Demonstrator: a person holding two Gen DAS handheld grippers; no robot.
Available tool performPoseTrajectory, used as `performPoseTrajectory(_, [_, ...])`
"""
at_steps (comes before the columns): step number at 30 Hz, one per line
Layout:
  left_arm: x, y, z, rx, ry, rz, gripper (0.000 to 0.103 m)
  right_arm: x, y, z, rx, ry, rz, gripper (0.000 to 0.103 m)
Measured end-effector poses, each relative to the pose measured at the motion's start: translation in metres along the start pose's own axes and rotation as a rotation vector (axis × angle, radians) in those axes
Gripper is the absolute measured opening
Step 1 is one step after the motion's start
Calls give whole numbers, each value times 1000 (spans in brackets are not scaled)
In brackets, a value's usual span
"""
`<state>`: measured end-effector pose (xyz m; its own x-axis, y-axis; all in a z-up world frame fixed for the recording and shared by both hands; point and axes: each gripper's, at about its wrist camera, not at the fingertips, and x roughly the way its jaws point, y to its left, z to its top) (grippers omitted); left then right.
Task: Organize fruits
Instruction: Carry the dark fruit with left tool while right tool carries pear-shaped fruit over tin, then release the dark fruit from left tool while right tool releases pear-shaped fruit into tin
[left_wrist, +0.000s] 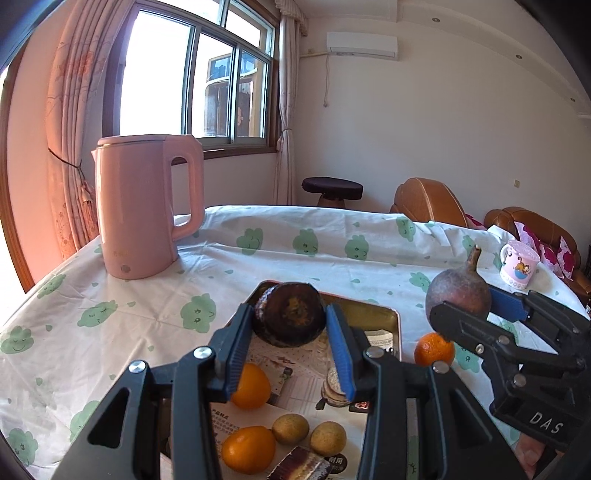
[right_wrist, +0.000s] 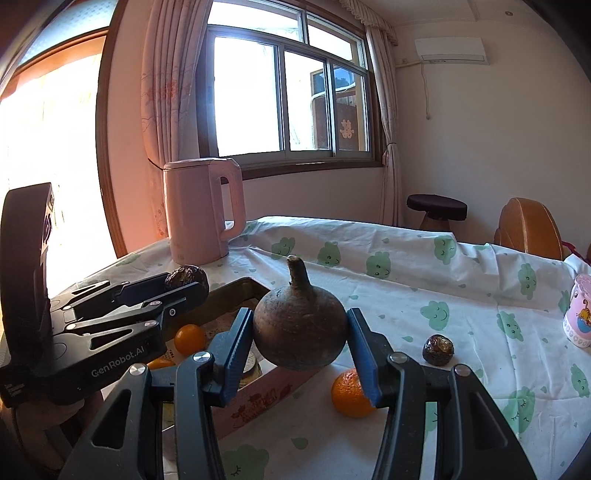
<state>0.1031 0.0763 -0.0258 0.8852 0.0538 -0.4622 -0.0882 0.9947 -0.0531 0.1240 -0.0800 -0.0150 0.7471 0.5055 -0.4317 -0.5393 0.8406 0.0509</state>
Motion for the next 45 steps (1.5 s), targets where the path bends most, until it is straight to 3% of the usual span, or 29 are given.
performPoseTrajectory(17, [19,17,-3,-2,70,35,43,47,10,3,-2,57,-14,53])
performPoseTrajectory(41, [38,15,-11,23,149,30,43,78,10,-5,11,184,-19,54])
performPoseTrajectory(45, [38,17,-11,12,149,35,51,74,5,-5,32,166,-33,67])
